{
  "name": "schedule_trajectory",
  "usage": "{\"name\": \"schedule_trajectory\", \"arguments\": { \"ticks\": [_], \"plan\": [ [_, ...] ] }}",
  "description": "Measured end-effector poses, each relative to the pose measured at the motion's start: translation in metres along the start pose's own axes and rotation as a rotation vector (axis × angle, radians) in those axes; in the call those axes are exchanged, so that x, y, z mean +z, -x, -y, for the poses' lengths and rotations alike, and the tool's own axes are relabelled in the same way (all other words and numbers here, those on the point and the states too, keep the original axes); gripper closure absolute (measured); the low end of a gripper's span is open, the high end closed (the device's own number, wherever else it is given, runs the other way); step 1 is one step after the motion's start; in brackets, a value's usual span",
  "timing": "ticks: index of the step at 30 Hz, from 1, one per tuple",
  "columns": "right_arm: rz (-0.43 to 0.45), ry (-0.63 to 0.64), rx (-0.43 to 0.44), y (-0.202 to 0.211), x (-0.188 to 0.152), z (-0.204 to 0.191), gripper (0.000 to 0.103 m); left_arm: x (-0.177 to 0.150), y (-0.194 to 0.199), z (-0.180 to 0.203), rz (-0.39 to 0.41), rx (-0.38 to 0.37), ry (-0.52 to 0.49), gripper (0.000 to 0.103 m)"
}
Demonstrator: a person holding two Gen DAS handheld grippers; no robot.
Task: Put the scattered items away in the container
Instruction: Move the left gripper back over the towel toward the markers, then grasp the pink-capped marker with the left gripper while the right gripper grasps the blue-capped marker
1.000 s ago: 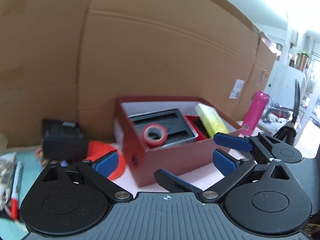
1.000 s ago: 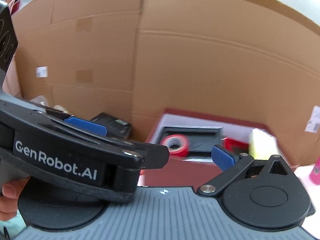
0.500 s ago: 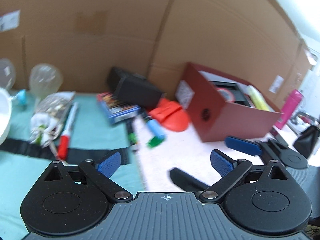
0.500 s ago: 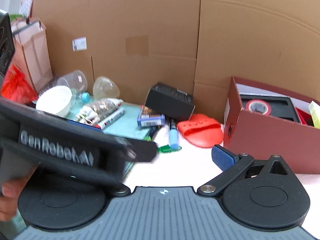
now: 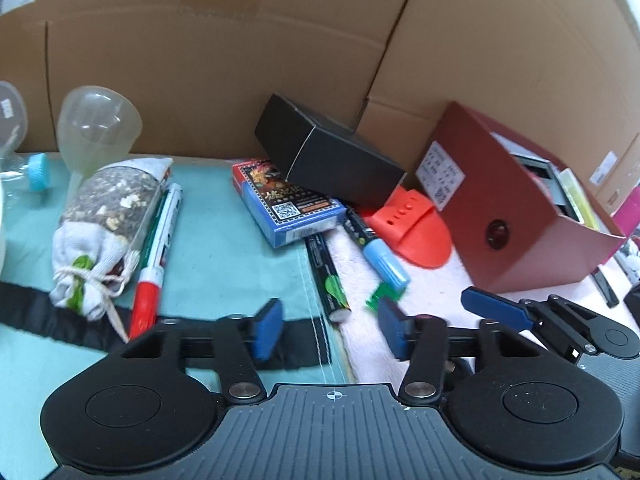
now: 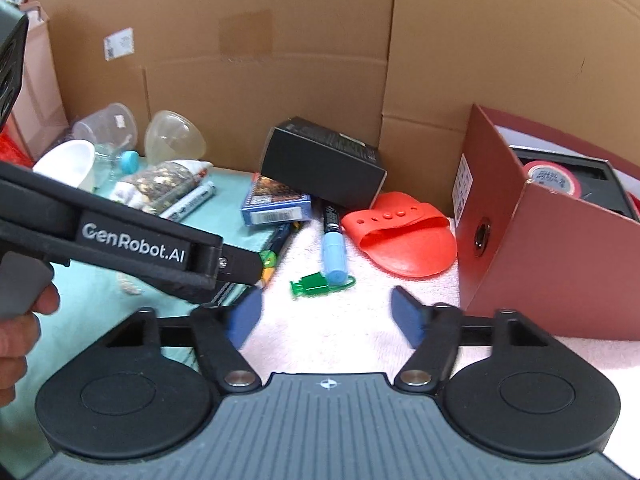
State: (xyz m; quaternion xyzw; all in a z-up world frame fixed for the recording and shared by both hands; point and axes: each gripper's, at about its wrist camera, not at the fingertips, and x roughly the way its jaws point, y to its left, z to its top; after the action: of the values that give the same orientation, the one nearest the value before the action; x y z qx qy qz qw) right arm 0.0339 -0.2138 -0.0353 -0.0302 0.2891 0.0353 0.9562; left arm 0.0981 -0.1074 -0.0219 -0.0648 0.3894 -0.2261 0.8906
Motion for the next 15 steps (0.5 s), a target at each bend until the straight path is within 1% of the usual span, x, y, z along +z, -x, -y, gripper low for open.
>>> {"name": "schedule_trajectory", "arguments": {
  "ticks": [1,5,8,9,11,14,15],
  "plan": [
    [-0.007,-0.009,-0.004,-0.004,0.001,0.002,0.039,0.002,-0.005,-0.001,-0.012,-0.001,0.001,0.048],
    [-0.007,-0.041,-0.020,-0.017,0.004,0.012,0.047,0.006,-0.020,0.000,-0.040,-0.003,-0.015,0.052],
    [-0.009,-0.046,-0.004,-0.024,0.006,0.015,0.054,0.009,-0.026,0.002,-0.037,0.006,-0.028,0.052],
    [-0.009,-0.048,0.001,-0.026,0.006,0.015,0.055,0.010,-0.028,0.003,-0.036,0.009,-0.031,0.052],
    [-0.011,-0.053,0.015,-0.029,0.007,0.014,0.060,0.011,-0.031,0.003,-0.033,0.012,-0.035,0.054],
    [-0.013,-0.040,0.035,-0.030,0.008,0.011,0.067,0.011,-0.034,0.004,-0.025,0.026,-0.056,0.066],
    [-0.016,-0.033,0.042,-0.032,0.009,0.010,0.068,0.012,-0.035,0.003,-0.023,0.030,-0.058,0.072]
  ]
}}
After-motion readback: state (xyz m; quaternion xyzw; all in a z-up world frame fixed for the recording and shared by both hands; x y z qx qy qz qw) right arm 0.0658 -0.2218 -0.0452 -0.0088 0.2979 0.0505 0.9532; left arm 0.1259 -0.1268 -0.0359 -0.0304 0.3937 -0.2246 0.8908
